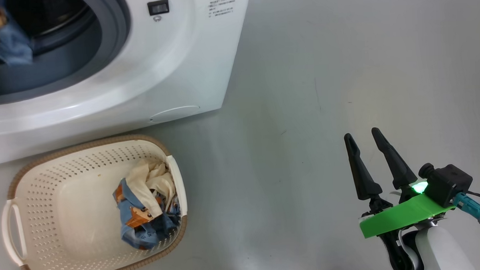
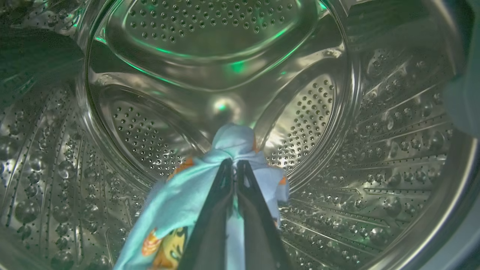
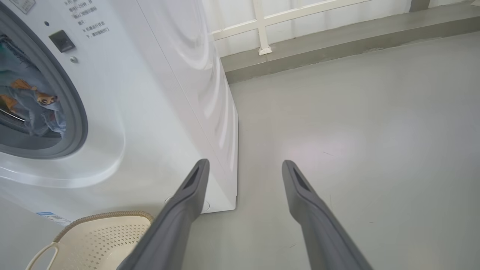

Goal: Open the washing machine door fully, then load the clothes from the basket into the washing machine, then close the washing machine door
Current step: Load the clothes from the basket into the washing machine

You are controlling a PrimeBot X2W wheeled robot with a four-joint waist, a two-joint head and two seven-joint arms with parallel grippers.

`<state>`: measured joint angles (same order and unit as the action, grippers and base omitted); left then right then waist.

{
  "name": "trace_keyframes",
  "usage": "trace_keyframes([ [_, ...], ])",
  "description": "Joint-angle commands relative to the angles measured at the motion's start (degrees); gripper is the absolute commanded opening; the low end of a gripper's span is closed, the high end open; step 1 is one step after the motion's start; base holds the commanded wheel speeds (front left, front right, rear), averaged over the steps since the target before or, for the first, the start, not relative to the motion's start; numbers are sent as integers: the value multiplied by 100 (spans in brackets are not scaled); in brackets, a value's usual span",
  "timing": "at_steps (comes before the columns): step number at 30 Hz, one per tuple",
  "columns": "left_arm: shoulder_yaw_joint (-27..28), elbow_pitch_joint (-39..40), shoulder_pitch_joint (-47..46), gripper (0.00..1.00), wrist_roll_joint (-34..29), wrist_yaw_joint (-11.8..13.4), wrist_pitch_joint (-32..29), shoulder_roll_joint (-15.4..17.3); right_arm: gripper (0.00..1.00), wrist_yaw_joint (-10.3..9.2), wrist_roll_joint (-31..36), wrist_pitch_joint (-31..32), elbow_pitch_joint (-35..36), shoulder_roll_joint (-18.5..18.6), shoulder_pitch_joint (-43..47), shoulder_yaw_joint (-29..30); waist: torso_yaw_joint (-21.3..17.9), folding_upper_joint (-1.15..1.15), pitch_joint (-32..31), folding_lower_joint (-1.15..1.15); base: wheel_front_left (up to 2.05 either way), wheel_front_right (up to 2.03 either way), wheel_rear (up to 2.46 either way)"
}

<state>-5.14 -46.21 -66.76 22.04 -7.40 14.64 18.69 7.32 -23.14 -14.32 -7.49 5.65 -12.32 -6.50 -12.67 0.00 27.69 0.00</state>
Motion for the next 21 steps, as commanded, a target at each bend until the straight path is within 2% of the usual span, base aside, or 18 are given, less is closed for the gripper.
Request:
trace_keyframes([
  [1,115,182,67,24,-101,-9,35,233,100,17,78,-68,127,3,-23,-103,-8,0,13,0,0,0,0],
  [3,190,148,168,100,-188,-9,35,187,100,17,83,-68,109,-9,-44,-113,-6,0,13,0,0,0,0],
  [12,229,-168,384,100,-345,-9,35,67,100,17,84,-68,77,11,-82,-138,42,0,-3,0,0,0,0],
  [21,357,-44,777,100,-529,-9,36,-92,100,17,85,-68,92,77,-55,-94,107,0,-82,0,0,0,0],
])
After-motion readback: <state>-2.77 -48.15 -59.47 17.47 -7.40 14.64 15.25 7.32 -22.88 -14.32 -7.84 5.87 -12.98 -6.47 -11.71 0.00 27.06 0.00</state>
